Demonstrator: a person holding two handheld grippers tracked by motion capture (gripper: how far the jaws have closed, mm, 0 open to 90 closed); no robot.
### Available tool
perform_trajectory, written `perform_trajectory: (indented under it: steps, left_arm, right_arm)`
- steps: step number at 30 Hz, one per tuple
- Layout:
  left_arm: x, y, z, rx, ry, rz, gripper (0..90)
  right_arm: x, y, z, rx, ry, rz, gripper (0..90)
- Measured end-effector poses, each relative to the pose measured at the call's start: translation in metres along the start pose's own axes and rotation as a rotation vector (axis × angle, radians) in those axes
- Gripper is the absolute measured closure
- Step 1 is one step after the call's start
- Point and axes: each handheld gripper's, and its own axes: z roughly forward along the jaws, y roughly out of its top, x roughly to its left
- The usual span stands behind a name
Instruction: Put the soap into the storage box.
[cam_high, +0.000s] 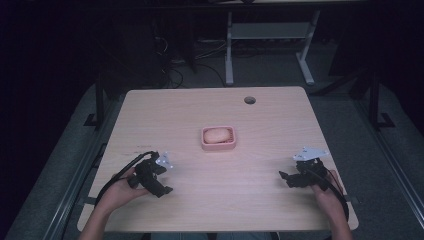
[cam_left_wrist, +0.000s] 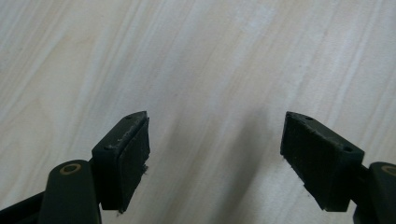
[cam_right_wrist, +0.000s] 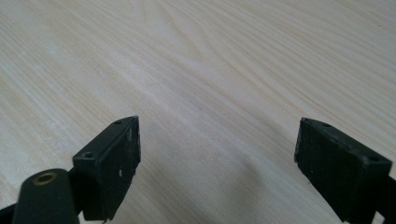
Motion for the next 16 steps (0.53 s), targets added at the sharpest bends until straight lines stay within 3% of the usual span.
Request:
perform_trajectory:
  steps: [16]
  left_arm:
    - [-0.004,-0.014,-0.001,-0.016,0.02,-0.018,23.7]
  right_arm:
    - [0.004,0.002,-0.001,-0.008,0.009,-0.027,13.9]
